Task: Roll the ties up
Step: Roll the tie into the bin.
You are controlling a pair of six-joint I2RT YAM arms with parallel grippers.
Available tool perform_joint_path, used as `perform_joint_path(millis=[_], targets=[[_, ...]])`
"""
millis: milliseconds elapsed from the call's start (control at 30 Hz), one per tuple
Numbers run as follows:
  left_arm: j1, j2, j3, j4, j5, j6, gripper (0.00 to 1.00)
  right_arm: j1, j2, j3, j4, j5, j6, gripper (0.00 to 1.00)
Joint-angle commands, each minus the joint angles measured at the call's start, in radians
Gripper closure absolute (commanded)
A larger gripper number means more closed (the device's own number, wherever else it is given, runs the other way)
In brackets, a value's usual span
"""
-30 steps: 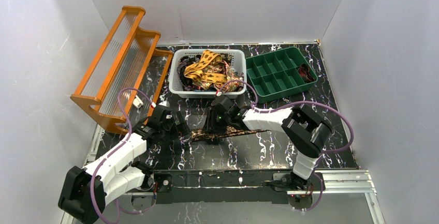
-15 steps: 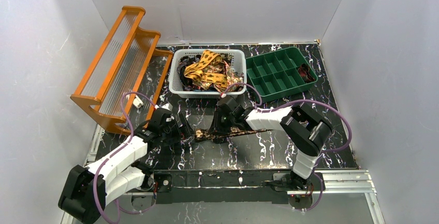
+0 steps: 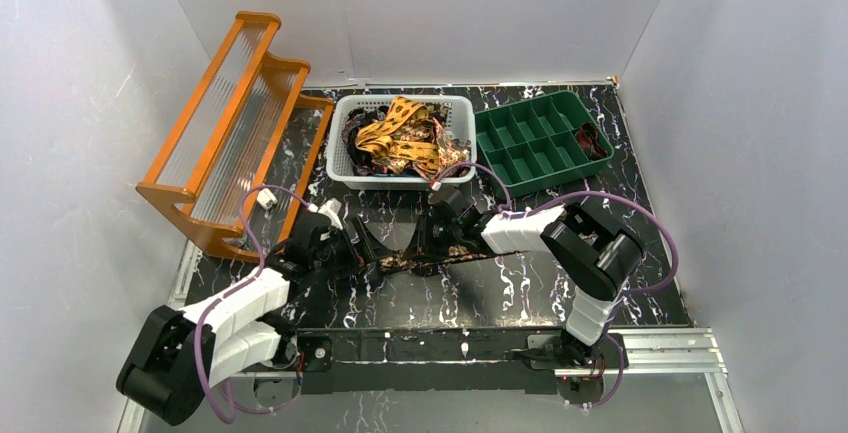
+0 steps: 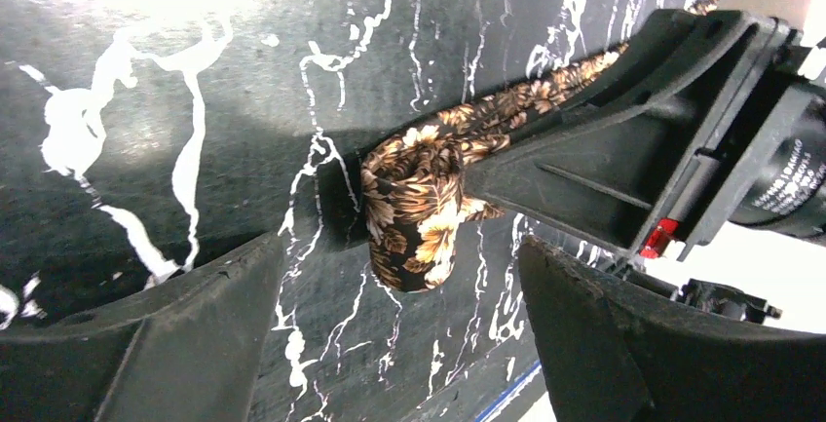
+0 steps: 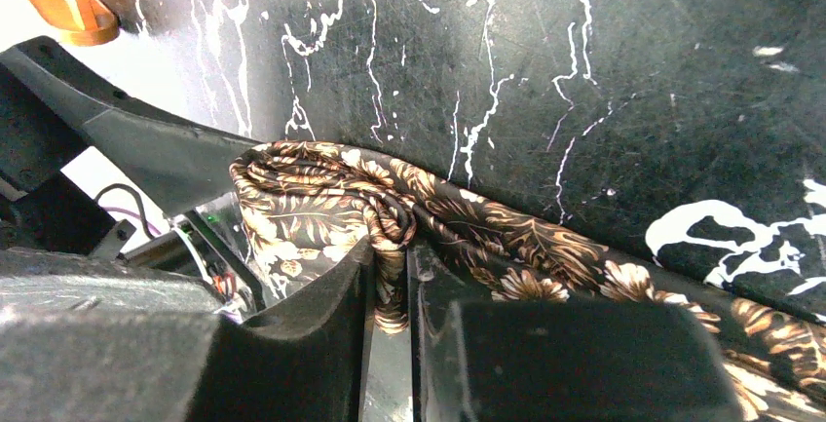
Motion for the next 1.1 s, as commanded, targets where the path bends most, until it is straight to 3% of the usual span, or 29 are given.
perform_joint_path(millis=[0, 167, 400, 800, 1067], targets=[[0.003, 0.049, -0.064, 0.125, 0.072, -0.050, 0.14, -0.016, 0.036, -0.048, -0.038, 0.024, -0.003, 0.75], [0.004, 0.064, -0.120, 0.224, 0.097, -0.104, 0.22, -0.020, 0.050, -0.056, -0.043, 0.024, 0.005, 0.76], [0.005, 0.132, -0.179, 0.339, 0.117, -0.138, 0.40, -0.021, 0.066, -0.060, -0.044, 0.025, 0.008, 0.76], [0.008, 0.212, -0.199, 0.414, 0.107, -0.116, 0.43, -0.021, 0.084, -0.051, -0.053, 0.014, 0.007, 0.77], [0.019, 0.271, -0.176, 0.442, 0.097, -0.101, 0.52, -0.021, 0.094, -0.043, -0.058, 0.003, 0.005, 0.77]])
